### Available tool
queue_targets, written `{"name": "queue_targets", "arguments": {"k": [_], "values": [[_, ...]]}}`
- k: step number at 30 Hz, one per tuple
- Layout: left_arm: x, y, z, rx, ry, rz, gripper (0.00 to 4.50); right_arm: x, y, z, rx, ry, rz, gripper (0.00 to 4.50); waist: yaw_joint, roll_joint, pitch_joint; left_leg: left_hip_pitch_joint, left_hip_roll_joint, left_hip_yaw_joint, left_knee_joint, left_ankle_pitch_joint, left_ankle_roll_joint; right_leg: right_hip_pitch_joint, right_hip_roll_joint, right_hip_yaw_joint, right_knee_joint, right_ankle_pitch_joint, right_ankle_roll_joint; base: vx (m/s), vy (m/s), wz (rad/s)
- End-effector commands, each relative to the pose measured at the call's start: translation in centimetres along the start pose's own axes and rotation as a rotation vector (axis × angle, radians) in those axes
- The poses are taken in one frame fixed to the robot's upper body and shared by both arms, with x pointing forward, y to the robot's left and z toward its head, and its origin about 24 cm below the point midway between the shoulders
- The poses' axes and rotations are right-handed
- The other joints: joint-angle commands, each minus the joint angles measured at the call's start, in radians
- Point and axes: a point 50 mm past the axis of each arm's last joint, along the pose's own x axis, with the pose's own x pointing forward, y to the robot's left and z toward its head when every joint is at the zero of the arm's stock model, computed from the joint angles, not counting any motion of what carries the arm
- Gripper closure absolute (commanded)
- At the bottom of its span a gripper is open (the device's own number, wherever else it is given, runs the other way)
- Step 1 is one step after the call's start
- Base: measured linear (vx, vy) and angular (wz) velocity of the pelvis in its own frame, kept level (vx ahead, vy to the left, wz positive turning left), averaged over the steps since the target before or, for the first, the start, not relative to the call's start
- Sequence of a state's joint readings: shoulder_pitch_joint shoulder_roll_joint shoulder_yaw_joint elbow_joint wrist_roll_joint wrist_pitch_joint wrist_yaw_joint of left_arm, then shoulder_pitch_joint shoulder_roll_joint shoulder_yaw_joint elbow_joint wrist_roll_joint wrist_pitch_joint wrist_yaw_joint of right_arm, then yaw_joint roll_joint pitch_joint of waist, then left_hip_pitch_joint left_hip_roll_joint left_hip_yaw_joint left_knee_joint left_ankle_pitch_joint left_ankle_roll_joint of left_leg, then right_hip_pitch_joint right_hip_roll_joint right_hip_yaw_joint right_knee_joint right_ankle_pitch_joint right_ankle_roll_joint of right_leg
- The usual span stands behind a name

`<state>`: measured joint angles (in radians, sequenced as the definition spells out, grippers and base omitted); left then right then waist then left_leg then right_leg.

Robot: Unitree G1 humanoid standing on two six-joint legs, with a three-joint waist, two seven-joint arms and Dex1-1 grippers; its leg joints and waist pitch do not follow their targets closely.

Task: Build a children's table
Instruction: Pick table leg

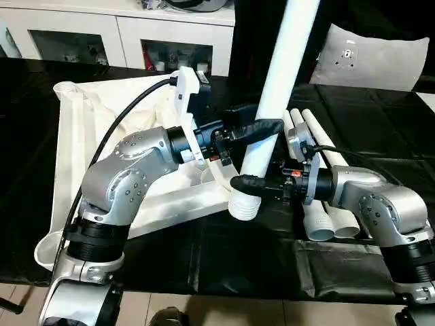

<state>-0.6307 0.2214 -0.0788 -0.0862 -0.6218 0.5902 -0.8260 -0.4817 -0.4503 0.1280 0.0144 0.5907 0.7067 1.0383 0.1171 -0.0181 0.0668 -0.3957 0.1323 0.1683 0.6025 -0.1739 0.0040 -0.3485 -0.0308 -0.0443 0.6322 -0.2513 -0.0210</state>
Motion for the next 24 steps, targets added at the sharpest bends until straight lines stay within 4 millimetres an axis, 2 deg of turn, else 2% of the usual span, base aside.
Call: {"name": "queue_targets", "arguments": {"k": [1, 9, 11, 12, 13, 15, 17, 19, 20, 21, 24], "values": [[0.6, -0.5, 0.5, 0.025, -0.011, -0.047, 2.73, 0.0, -0.2, 0.0, -0.005, 0.017, -0.014, 2.32, 0.003, -0.006, -0.073, 0.030, 0.109, -0.039, -0.061, -0.063, 0.044, 0.031, -0.138, 0.054, -0.062, 0.048, -0.239, 0.000, 0.000, 0.00], [0.7, -0.5, 0.5, 0.012, -0.014, -0.049, 2.73, 0.0, -0.3, -0.5, 0.007, 0.023, -0.016, 2.57, 0.003, -0.004, -0.074, 0.030, 0.109, -0.039, -0.060, -0.063, 0.043, 0.031, -0.139, 0.053, -0.060, 0.062, -0.244, 0.000, 0.000, 0.00], [0.7, -0.5, 0.5, 0.002, -0.015, -0.044, 2.73, 0.0, -0.3, -0.8, -0.003, 0.031, -0.025, 2.58, 0.003, -0.005, -0.074, 0.030, 0.108, -0.039, -0.060, -0.063, 0.042, 0.031, -0.138, 0.053, -0.060, 0.059, -0.244, 0.000, 0.000, 0.00], [0.8, -0.5, 0.6, -0.017, -0.027, -0.036, 2.73, 0.0, -0.3, -0.9, 0.002, 0.027, -0.028, 2.59, 0.002, -0.010, -0.074, 0.031, 0.108, -0.037, -0.060, -0.065, 0.042, 0.031, -0.139, 0.053, -0.061, 0.057, -0.245, 0.000, 0.000, 0.00], [0.8, -0.5, 0.6, -0.017, -0.027, -0.036, 2.38, 0.0, -0.3, -0.9, 0.002, 0.027, -0.028, 2.59, 0.002, -0.010, -0.074, 0.031, 0.108, -0.037, -0.060, -0.065, 0.042, 0.031, -0.139, 0.053, -0.061, 0.057, -0.245, 0.000, 0.000, 0.00], [1.0, -1.1, 0.8, -0.040, -0.048, -0.072, 2.03, 0.2, -0.3, -0.8, 0.025, -0.011, -0.041, 2.59, 0.002, -0.012, -0.074, 0.029, 0.107, -0.038, -0.059, -0.053, 0.051, 0.031, -0.138, 0.053, -0.059, 0.055, -0.247, 0.000, 0.000, 0.00], [1.1, -1.3, 0.9, -0.047, -0.053, -0.089, 2.01, 0.3, -0.3, -0.7, 0.029, -0.027, -0.047, 2.60, 0.002, -0.010, -0.074, 0.029, 0.107, -0.038, -0.059, -0.053, 0.051, 0.030, -0.139, 0.052, -0.060, 0.050, -0.250, 0.000, 0.000, 0.00], [1.1, -1.9, 1.0, -0.087, -0.095, -0.123, 1.68, 0.6, -0.2, -0.8, 0.004, -0.055, -0.092, 2.61, 0.002, -0.010, -0.073, 0.030, 0.108, -0.037, -0.060, -0.066, 0.041, 0.028, -0.140, 0.053, -0.060, 0.038, -0.253, 0.000, 0.000, 0.00], [1.2, -2.1, 1.1, -0.101, -0.114, -0.134, 1.62, 0.9, -0.2, -0.8, -0.022, -0.084, -0.109, 2.61, 0.002, -0.005, -0.073, 0.030, 0.110, -0.037, -0.061, -0.078, 0.031, 0.026, -0.141, 0.054, -0.061, 0.030, -0.251, 0.000, 0.000, 0.00], [1.2, -2.5, 1.2, -0.125, -0.146, -0.157, 1.59, 1.2, 0.0, -1.2, -0.036, -0.076, -0.115, 2.61, 0.002, -0.005, -0.072, 0.030, 0.110, -0.038, -0.062, -0.085, 0.026, 0.026, -0.141, 0.054, -0.062, 0.025, -0.252, 0.000, 0.000, 0.00], [1.4, -3.0, 1.2, -0.152, -0.160, -0.189, 1.25, 1.3, 0.1, -1.4, -0.024, -0.070, -0.114, 2.61, 0.000, -0.005, -0.071, 0.030, 0.107, -0.037, -0.064, -0.092, 0.025, 0.029, -0.136, 0.054, -0.064, 0.020, -0.242, 0.000, 0.000, 0.00]]}}
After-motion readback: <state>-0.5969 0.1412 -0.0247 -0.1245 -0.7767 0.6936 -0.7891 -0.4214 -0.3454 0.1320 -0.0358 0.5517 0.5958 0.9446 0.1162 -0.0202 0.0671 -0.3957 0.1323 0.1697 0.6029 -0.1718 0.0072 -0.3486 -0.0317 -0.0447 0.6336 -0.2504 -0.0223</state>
